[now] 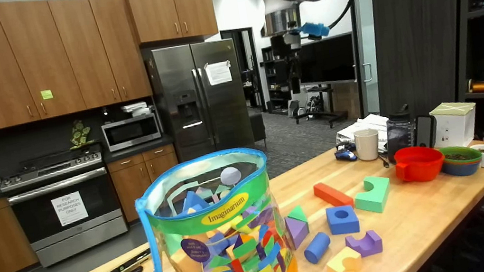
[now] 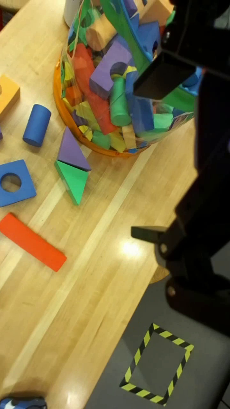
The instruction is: Remove one purple block from the clear bag and put it on the counter.
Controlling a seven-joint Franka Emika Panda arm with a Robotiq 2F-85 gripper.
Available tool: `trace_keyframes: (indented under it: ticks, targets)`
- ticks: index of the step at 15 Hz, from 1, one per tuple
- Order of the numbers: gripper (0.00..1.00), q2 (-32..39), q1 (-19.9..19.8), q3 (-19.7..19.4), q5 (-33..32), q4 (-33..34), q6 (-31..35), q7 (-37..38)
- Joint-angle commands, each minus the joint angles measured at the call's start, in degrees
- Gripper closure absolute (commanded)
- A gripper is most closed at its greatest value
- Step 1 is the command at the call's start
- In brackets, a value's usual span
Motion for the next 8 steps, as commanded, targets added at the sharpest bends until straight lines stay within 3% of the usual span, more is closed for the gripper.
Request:
trace_keyframes:
  ticks: [1, 8]
  targets:
    - [0.00, 5.4, 1.5, 1.8, 0.4, 6.9, -1.0, -3.0]
    - [0.00, 14.4, 4.4, 6.4, 0.6, 17.6, -1.4, -5.2]
